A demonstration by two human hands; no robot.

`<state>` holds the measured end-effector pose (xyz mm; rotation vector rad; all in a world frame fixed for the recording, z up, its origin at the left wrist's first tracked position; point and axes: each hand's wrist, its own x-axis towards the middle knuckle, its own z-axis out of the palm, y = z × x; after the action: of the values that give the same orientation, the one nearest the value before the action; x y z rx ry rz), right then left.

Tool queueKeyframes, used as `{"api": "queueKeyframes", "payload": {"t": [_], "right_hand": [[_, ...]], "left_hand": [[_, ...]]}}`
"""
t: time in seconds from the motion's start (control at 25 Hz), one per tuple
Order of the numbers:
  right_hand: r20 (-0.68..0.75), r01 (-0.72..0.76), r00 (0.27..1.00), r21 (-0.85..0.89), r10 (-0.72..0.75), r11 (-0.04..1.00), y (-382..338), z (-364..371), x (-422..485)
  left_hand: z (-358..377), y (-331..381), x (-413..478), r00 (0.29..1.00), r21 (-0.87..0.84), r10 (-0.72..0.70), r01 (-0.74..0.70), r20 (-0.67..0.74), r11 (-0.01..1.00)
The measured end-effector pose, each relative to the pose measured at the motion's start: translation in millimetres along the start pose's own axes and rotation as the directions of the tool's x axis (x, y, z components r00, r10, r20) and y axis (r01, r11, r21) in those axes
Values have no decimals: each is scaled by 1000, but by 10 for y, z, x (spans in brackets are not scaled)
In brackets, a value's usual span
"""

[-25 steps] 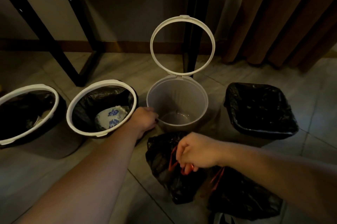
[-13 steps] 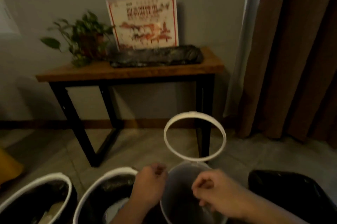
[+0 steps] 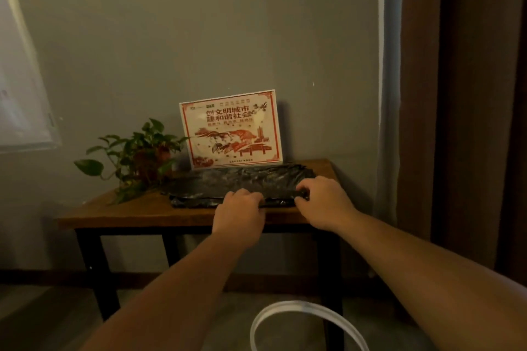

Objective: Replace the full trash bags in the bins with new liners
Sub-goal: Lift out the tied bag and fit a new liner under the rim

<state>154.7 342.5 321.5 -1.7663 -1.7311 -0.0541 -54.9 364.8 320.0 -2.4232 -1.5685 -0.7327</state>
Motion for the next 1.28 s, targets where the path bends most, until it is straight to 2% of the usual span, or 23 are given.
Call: {"api": "queueKeyframes", "payload": {"t": [0.16, 0.32, 0.4, 0.52, 0.64, 0.76, 0.88, 0.96, 1.04, 1.12, 1.2, 1.28], "right_hand": [[75, 24, 997, -94, -17, 995, 83, 176, 392], [107, 25, 994, -96, -14, 995, 186, 395, 540], [56, 5, 998, -59, -2, 998, 211, 458, 573], [-2, -62, 998, 92, 62, 994, 265, 464, 637], [-63, -115, 990, 196, 130, 974, 245, 379, 637], [-216, -72, 967, 290, 139, 954, 134, 216, 583], [-337, 46, 940, 297, 59, 954, -51, 13, 402], [-361, 163, 931, 283, -53, 945, -214, -132, 159], [-369, 273, 917, 304, -151, 913, -414, -278, -185], [-431, 378, 875, 324, -220, 867, -627, -409, -600], [-472, 456, 839, 342, -269, 822, -814, -512, -1039], [-483, 462, 840, 394, -249, 795, -984, -571, -1432]], "left_hand": [[135, 117, 426, 992, 164, -57, 38, 113, 986], [299, 203, 739, 988, 332, -83, 35, 133, 943], [389, 229, 828, 992, 372, -81, 39, 96, 927], [463, 243, 875, 996, 377, -62, 33, 65, 925], [430, 272, 840, 1000, 305, -20, 25, -21, 952], [305, 272, 782, 983, 183, 28, 6, -184, 983], [112, 259, 532, 928, 2, 31, -33, -370, 999], [-10, 245, 244, 905, -120, 35, -95, -424, 988], [-175, 216, -121, 906, -297, 35, -175, -423, 939], [-418, 146, -496, 932, -479, 46, -226, -359, 848], [-577, 45, -820, 949, -425, 148, -260, -279, 867], [-691, -57, -1094, 947, -338, 203, -281, -247, 898]]}}
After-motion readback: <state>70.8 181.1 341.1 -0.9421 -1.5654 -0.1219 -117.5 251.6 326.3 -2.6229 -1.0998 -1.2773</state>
